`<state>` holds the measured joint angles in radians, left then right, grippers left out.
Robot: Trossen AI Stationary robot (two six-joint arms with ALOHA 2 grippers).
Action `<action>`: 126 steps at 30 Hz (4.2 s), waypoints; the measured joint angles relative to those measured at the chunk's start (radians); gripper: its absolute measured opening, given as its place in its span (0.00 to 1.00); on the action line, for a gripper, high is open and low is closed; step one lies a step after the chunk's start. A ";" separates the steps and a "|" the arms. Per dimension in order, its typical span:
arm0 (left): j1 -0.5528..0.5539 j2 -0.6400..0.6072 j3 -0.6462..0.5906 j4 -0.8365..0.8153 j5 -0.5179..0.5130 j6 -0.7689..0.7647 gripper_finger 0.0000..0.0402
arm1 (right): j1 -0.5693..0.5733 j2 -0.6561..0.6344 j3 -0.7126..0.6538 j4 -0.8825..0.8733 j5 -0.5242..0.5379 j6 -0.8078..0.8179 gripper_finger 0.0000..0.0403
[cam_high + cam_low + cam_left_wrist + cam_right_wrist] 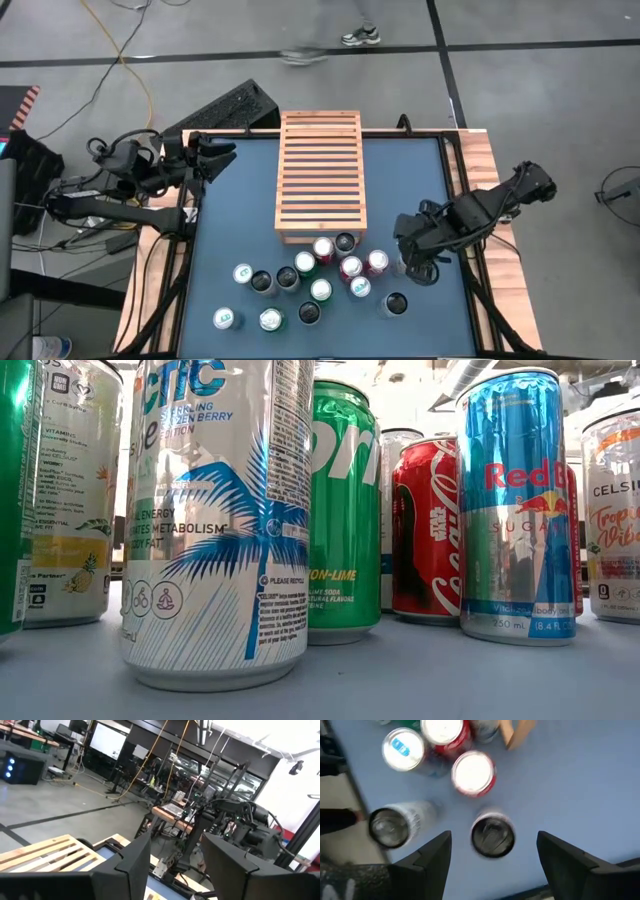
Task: Place canned beverage on shelf
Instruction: Put the top right white yellow soda can on the shelf
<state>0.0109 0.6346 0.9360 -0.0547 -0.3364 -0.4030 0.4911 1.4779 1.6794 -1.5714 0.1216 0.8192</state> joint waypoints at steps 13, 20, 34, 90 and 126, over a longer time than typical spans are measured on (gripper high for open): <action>0.000 0.050 0.000 -0.001 0.060 0.000 0.57 | 0.002 -0.008 -0.145 0.001 -0.059 -0.028 0.89; 0.000 0.083 0.000 0.000 0.067 -0.002 0.60 | 0.005 -0.014 -0.180 0.011 -0.046 -0.065 0.95; 0.000 0.124 -0.001 0.006 0.068 -0.004 0.60 | 0.043 -0.025 -0.310 0.166 0.040 -0.052 0.94; 0.000 0.124 -0.001 0.014 0.123 -0.037 0.60 | -0.291 -0.151 -0.105 0.008 0.135 -0.302 0.55; 0.000 0.124 0.000 -0.005 0.116 -0.092 0.60 | -0.967 0.348 0.645 0.140 0.082 -1.315 0.55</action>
<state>0.0109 0.7589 0.9356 -0.0595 -0.2207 -0.4950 -0.4763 1.8260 2.3249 -1.4315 0.2040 -0.4957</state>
